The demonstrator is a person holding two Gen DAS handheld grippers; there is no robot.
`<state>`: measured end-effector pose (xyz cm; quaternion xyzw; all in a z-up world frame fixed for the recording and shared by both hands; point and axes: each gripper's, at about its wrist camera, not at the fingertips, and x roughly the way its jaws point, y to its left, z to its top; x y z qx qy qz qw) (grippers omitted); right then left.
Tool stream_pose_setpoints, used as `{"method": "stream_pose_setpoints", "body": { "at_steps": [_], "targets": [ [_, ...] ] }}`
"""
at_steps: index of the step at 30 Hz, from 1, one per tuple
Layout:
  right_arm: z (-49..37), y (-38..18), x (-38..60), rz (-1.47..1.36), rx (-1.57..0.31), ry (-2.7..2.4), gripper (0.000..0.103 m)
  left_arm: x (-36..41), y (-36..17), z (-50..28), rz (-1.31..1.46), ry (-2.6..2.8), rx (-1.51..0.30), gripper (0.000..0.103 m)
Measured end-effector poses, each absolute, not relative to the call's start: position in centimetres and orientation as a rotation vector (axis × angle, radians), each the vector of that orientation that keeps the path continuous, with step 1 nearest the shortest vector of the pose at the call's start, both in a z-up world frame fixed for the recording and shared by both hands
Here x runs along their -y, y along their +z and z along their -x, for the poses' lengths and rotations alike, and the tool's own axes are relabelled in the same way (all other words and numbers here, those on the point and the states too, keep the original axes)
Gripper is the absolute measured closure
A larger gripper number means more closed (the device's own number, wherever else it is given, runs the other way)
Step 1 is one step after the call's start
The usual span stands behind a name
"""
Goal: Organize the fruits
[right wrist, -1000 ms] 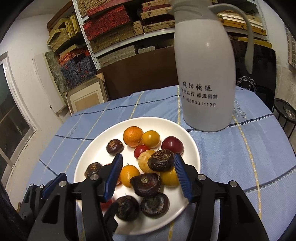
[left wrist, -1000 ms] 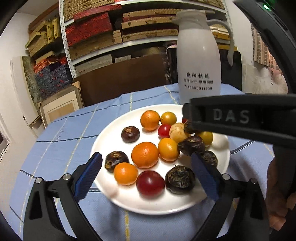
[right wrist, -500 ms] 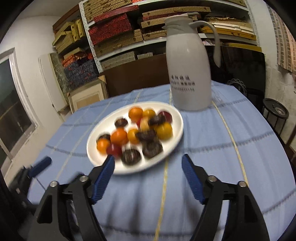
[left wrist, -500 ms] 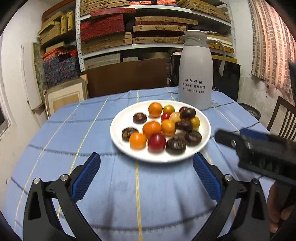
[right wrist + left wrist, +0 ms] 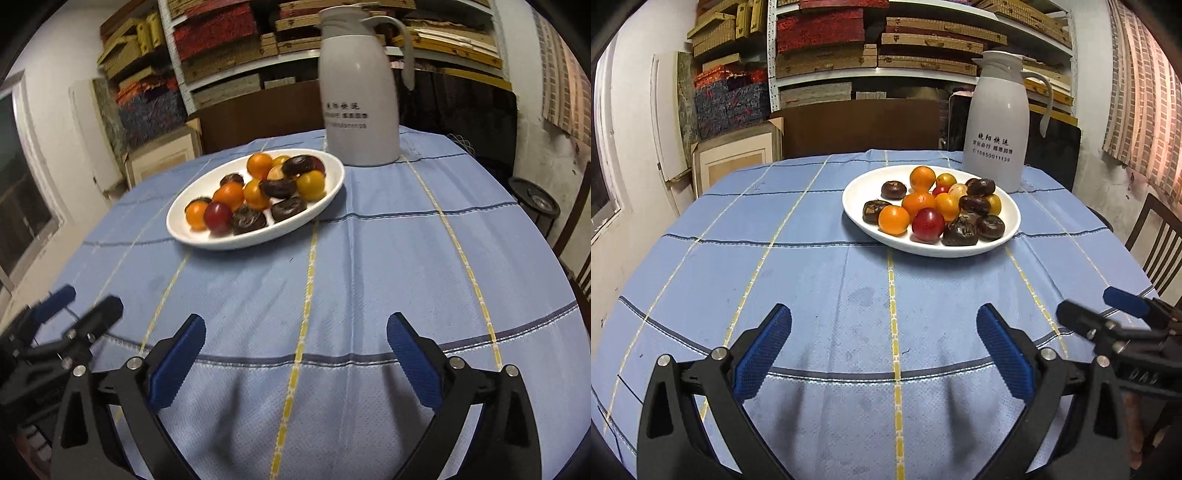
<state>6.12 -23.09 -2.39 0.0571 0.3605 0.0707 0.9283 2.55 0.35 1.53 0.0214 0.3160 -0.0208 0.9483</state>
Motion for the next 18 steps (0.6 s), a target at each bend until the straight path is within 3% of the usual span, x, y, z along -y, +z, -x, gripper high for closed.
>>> {"method": "stream_pose_setpoints", "body": {
  "at_steps": [18],
  "targets": [
    [-5.47,-2.16,22.54,-0.103,-0.74,0.13,0.004,-0.12,2.47,-2.53,-0.008,-0.106,-0.651,0.005]
  ]
}}
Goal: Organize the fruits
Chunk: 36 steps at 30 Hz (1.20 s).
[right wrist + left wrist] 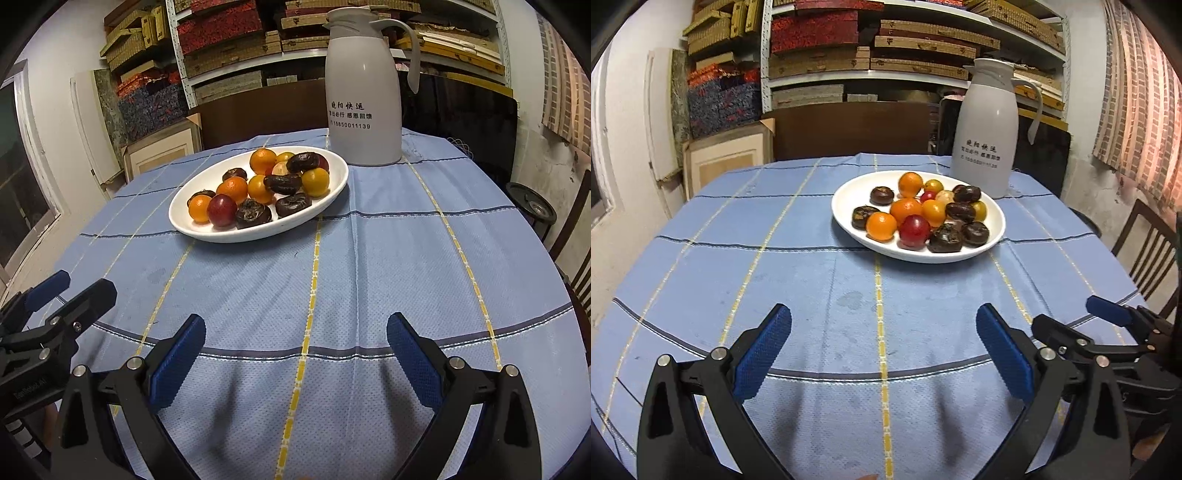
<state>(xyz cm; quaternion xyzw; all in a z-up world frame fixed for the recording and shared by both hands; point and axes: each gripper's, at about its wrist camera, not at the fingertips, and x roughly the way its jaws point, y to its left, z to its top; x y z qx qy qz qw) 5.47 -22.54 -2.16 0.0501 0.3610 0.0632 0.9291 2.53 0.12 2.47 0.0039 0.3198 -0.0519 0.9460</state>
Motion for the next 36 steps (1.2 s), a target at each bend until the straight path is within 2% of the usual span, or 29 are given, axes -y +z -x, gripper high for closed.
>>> {"method": "stream_pose_setpoints", "body": {
  "at_steps": [22,28,36],
  "targets": [
    [-5.3,-2.1,22.6,-0.107,-0.743,0.126,0.004,0.4,2.7,-2.0,-0.017,-0.114,-0.619,0.005],
    [-5.3,-2.1,22.4,-0.093,-0.746,0.121,0.004,1.0,3.2,-1.1,-0.067,-0.083,-0.546,0.005],
    [-5.3,-2.1,22.4,-0.094,-0.743,0.129,0.004,-0.3,2.6,-2.4,-0.001,-0.059,-0.633,0.005]
  ]
}}
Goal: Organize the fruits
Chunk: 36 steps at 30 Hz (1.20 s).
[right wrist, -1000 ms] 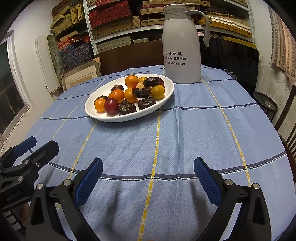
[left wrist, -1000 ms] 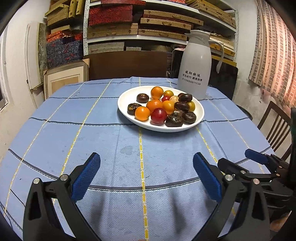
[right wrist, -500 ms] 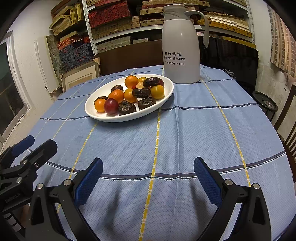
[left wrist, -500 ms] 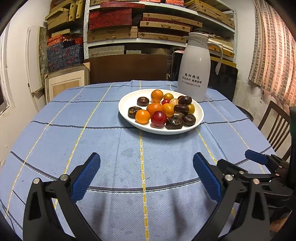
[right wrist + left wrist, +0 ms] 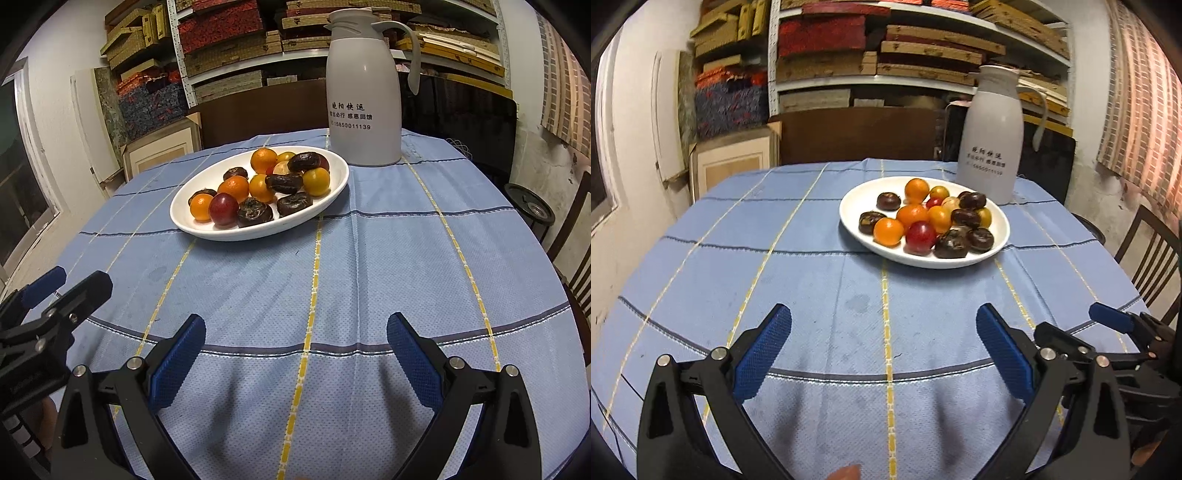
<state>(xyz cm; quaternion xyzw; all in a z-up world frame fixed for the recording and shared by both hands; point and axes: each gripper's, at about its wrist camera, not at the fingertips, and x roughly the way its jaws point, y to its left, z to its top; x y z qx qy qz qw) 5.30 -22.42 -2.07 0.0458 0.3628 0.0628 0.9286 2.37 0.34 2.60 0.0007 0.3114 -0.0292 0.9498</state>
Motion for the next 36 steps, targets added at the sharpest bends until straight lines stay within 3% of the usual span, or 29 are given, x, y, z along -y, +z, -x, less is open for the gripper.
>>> {"method": "stream_pose_setpoints", "body": {
  "at_steps": [36],
  "targets": [
    [-5.6,-3.3,21.0,-0.036,-0.799,0.153,0.004,-0.1,1.2,-3.5,-0.015,-0.046,-0.726,0.005]
  ]
}}
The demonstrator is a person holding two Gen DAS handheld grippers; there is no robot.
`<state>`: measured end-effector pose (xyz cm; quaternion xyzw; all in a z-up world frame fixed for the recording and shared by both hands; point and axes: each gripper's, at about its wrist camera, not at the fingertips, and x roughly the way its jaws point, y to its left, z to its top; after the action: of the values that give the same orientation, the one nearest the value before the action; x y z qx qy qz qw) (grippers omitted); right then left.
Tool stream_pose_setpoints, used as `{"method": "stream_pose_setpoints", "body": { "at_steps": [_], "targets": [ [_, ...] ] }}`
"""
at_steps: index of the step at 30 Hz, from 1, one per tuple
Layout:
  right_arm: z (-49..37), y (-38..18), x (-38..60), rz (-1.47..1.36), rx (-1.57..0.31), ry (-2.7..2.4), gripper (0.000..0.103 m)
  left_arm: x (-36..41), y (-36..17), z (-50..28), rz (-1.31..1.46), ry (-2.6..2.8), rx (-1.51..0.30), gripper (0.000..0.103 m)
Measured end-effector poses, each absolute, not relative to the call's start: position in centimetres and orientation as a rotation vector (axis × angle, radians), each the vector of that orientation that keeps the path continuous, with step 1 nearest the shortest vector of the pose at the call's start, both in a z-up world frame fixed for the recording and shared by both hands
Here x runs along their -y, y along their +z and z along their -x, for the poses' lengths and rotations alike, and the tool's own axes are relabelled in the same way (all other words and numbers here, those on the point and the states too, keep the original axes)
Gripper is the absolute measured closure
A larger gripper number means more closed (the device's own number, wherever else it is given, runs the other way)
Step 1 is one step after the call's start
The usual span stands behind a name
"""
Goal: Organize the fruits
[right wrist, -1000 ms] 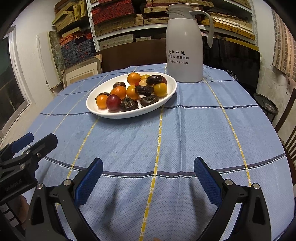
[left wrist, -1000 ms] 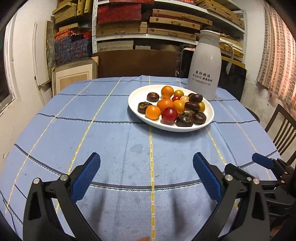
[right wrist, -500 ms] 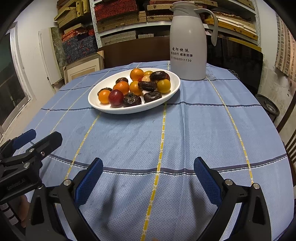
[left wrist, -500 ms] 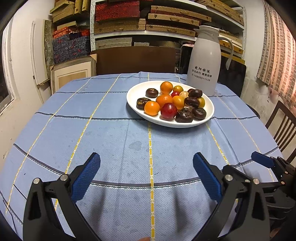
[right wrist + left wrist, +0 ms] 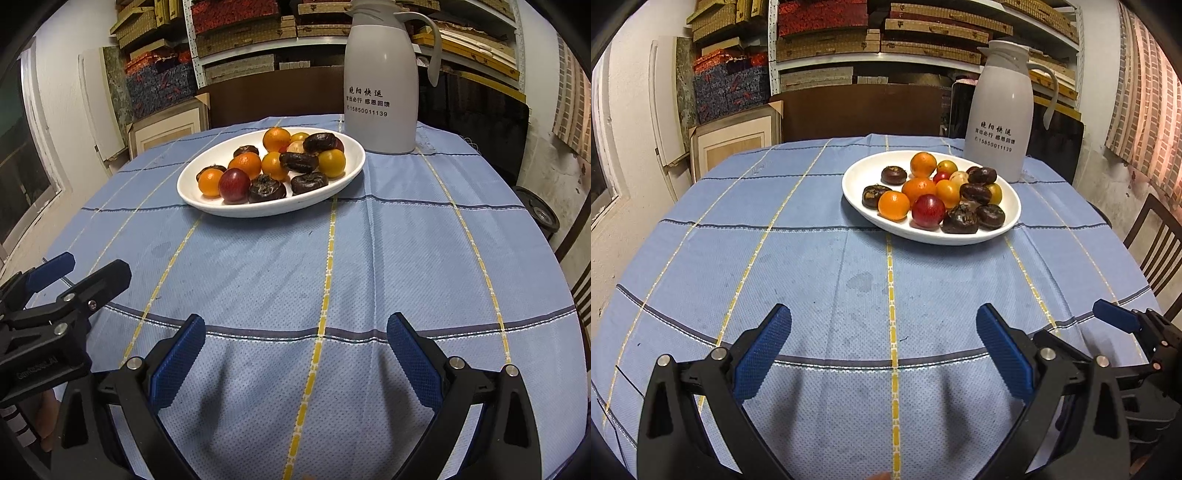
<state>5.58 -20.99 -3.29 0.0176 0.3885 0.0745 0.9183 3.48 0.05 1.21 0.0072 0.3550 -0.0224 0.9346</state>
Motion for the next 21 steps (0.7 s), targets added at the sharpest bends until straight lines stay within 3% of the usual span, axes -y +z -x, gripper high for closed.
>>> {"method": "stream_pose_setpoints", "body": {
  "at_steps": [21],
  "targets": [
    [-5.97,-4.09,20.94,-0.023,-0.842,0.137,0.004,-0.43,0.27,-4.22,-0.01,-0.024,-0.774,0.005]
  ]
}}
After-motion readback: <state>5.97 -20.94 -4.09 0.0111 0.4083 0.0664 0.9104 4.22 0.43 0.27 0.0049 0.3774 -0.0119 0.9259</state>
